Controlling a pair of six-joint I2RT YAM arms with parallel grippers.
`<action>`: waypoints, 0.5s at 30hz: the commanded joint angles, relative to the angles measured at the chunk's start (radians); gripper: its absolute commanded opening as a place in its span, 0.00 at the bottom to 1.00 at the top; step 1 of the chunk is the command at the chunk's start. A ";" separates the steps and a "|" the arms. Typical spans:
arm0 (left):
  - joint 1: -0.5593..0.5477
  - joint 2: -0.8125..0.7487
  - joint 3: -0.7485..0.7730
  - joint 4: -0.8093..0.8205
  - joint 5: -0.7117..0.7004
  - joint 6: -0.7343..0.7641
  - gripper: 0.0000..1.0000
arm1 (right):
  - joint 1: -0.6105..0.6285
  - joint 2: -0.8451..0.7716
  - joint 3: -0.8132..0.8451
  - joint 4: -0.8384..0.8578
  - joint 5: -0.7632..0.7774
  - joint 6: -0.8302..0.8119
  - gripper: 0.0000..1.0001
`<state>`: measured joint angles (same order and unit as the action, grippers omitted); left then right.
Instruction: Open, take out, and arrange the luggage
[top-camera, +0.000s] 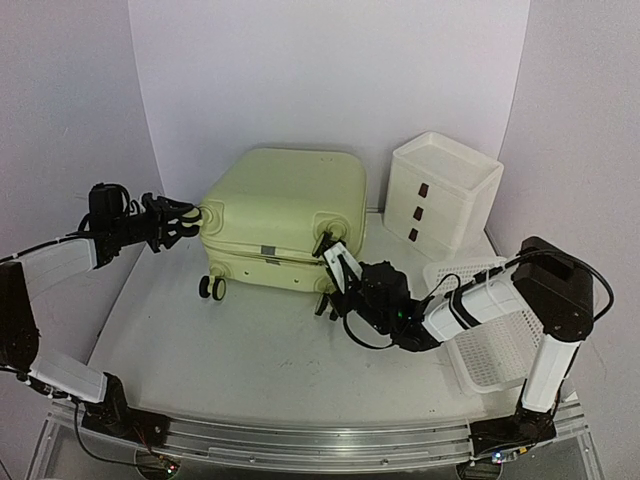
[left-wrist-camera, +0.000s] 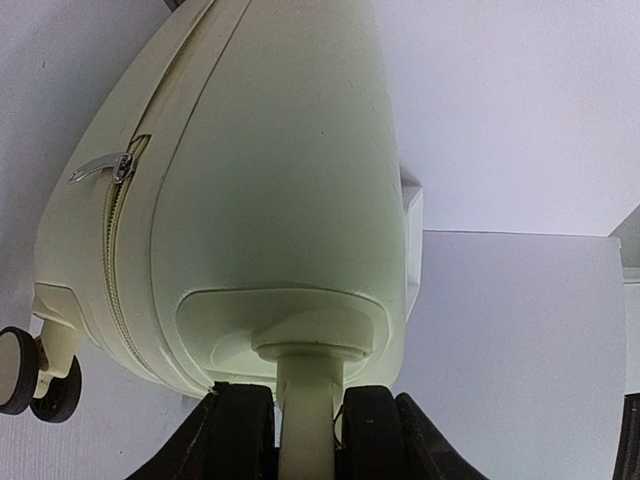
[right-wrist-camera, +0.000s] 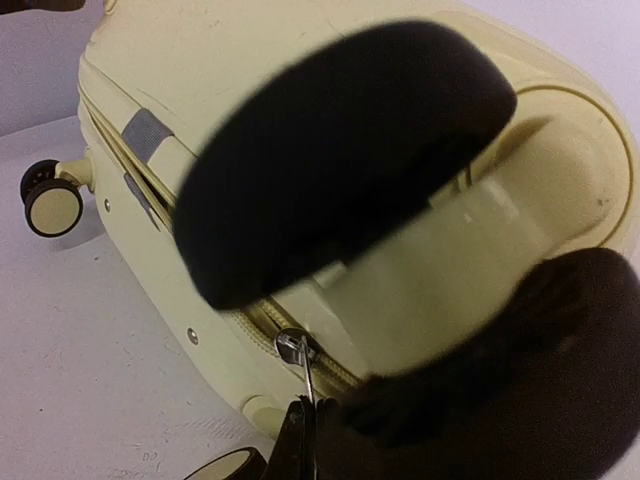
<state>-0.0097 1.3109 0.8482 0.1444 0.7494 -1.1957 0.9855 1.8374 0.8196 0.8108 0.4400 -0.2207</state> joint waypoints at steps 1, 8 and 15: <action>0.111 -0.049 0.109 0.141 -0.076 -0.029 0.00 | -0.140 -0.144 -0.005 0.255 0.140 0.153 0.00; 0.152 -0.061 0.088 0.139 -0.047 -0.013 0.00 | -0.244 -0.139 -0.002 0.183 -0.112 0.278 0.00; 0.212 -0.058 0.053 0.133 -0.009 0.004 0.00 | -0.345 -0.108 -0.012 0.162 -0.266 0.354 0.00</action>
<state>0.1223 1.3125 0.8463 0.1017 0.7681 -1.1210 0.7002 1.7710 0.7937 0.8913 0.1768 0.0528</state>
